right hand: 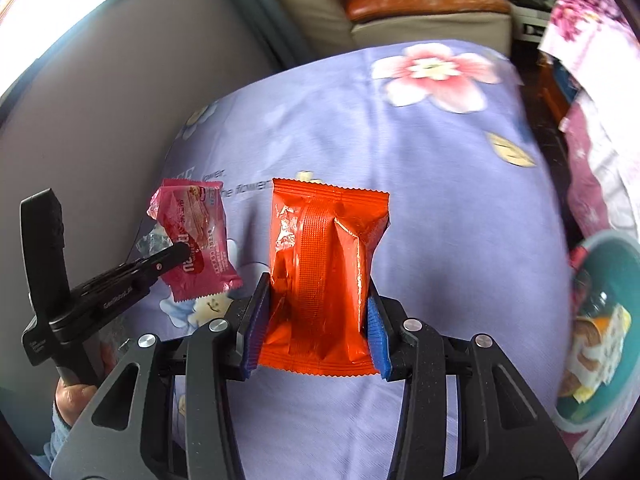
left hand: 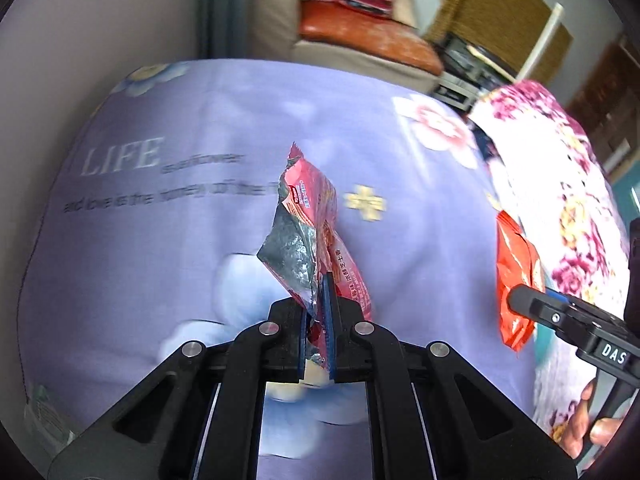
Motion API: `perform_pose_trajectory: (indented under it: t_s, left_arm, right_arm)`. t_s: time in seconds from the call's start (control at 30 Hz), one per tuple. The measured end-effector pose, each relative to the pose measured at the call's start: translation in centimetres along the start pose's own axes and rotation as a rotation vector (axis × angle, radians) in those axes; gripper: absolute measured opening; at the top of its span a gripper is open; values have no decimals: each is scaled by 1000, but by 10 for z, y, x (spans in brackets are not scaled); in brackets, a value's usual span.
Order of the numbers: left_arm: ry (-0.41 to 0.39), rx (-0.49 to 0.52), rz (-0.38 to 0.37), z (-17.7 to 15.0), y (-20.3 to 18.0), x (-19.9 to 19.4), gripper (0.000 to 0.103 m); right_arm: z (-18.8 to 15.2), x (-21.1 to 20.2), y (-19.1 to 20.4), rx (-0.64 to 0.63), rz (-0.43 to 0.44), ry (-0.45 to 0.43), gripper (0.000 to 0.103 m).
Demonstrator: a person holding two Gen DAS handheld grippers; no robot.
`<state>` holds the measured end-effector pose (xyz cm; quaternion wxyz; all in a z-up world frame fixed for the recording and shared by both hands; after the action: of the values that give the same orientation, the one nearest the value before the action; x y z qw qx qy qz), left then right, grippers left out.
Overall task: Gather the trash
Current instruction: 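Carry the wafer pack and orange bag over the teal bucket and release both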
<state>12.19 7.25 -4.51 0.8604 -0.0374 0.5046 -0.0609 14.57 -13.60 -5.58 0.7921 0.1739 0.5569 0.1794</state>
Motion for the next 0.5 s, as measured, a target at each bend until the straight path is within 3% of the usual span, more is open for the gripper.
perform_pose_trajectory:
  t_s: [0.5]
  left_arm:
    - [15, 255, -104, 9, -165, 6, 8]
  right_arm:
    - [-18, -106, -120, 192, 16, -187, 41]
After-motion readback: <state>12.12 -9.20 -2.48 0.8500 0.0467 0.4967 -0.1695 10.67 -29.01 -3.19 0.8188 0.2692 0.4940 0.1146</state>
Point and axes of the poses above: each gripper's, at about its wrist camera, not at the fingertips, and x roughly the way its jaws point, y to its left, z to its top, the point moved 2 cm from there along x, roughly the way its jaws point, and after that the axes turned 11 degrees about x, right-handed, at the moved point
